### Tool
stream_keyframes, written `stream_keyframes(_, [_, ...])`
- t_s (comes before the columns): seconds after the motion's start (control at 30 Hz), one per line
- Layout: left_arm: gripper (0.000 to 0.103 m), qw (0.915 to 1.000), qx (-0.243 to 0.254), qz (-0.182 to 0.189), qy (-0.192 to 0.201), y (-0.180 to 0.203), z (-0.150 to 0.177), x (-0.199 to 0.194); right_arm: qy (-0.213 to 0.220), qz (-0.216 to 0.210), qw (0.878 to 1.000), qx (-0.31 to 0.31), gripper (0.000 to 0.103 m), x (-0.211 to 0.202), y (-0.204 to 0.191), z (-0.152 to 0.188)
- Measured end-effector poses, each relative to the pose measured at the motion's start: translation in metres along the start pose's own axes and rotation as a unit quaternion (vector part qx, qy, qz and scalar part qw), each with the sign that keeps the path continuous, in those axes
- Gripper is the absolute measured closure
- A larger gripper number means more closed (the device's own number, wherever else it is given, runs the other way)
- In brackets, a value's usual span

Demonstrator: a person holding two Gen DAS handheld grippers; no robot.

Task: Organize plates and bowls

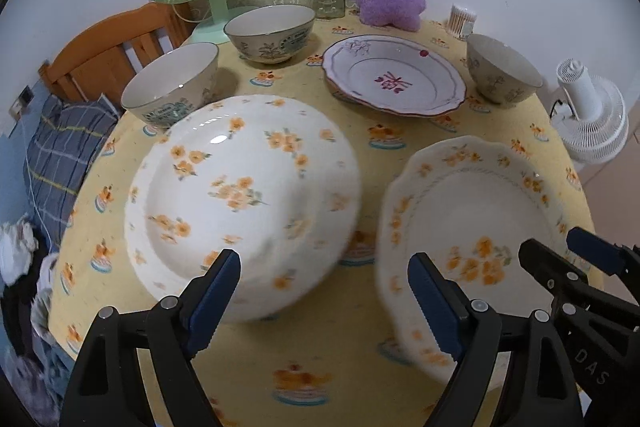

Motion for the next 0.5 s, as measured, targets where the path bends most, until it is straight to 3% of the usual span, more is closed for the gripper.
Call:
stream_keyframes(0.3, [0.016,0.9998,0.019,0.005,0.010,-0.068,-0.007,0.006,0.000,-0.004,0.999,0.043,0.043,0.006,-0.065,-0.012])
stream_keyframes(0.5, [0.016,0.9998,0.017,0.000,0.015,-0.107,-0.020,0.020,0.006,-0.008,0.999,0.040,0.043,0.018,-0.108,-0.028])
Point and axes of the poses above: each gripper's, at about its wrist camera, not at the fingertips, and x roughly the way its jaws point, y to its right, z to its underside, the point moved 3 cm from there along x, roughly the way its jaws point, and after that the axes turned 4 degrees about -y, right-handed, at the moved point
